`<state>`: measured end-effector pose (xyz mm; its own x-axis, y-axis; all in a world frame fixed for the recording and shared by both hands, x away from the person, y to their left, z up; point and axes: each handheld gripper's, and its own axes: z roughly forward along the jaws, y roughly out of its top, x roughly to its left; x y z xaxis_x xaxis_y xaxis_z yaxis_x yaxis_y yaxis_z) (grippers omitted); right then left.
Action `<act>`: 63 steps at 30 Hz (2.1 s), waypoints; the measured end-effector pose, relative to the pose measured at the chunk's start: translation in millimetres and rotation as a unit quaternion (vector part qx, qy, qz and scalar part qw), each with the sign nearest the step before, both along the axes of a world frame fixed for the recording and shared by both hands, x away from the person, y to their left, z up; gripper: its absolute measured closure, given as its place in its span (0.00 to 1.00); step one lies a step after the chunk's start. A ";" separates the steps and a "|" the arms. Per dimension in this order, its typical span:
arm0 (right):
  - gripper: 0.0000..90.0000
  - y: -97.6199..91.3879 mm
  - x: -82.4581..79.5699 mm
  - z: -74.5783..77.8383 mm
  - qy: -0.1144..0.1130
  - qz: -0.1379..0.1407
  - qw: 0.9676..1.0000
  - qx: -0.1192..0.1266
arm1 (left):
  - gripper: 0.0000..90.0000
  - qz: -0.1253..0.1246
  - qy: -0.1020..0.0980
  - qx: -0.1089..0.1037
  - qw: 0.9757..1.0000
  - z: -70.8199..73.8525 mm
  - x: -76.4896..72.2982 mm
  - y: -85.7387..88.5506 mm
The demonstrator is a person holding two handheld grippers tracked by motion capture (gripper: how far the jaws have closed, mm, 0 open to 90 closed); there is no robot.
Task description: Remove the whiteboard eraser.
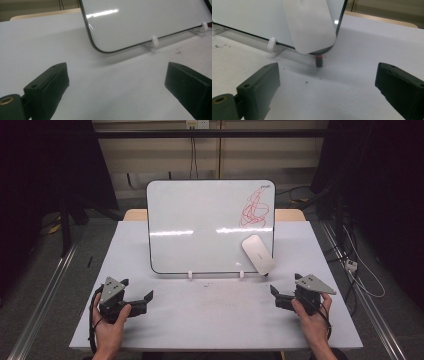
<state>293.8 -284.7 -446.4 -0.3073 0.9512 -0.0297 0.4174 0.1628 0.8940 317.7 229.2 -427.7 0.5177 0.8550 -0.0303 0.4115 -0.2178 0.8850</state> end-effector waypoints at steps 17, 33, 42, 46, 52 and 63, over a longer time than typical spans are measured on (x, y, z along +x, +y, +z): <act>0.04 2.7 -0.2 -0.1 0.011 0.030 0.999 0.017 | 0.06 -0.009 0.008 0.015 1.000 -2.8 4.7 -1.5; 0.07 20.4 14.2 17.2 0.005 0.019 1.000 -0.012 | 0.06 -0.004 0.000 0.015 1.000 -1.5 0.2 2.0; 0.07 33.3 28.9 36.2 -0.014 0.018 0.999 -0.026 | 0.06 -0.005 0.000 0.013 1.000 -0.7 -0.8 4.1; 0.06 38.8 43.7 47.1 -0.004 0.048 0.998 -0.026 | 0.06 -0.008 -0.002 0.014 1.000 -0.6 -1.4 3.4; 0.07 46.2 63.5 62.4 -0.011 0.066 0.997 -0.043 | 0.06 -0.008 0.003 0.011 1.000 -0.8 -1.6 3.3; 0.09 49.4 81.0 58.2 -0.007 0.065 0.996 -0.057 | 0.06 -0.013 0.005 0.013 1.000 -1.6 -0.8 1.5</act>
<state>374.8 -235.3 -388.2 -0.4255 0.8941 -0.1401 0.3734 0.3145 0.8727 316.9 230.7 -429.4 0.5388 0.8423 -0.0131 0.4146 -0.2516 0.8745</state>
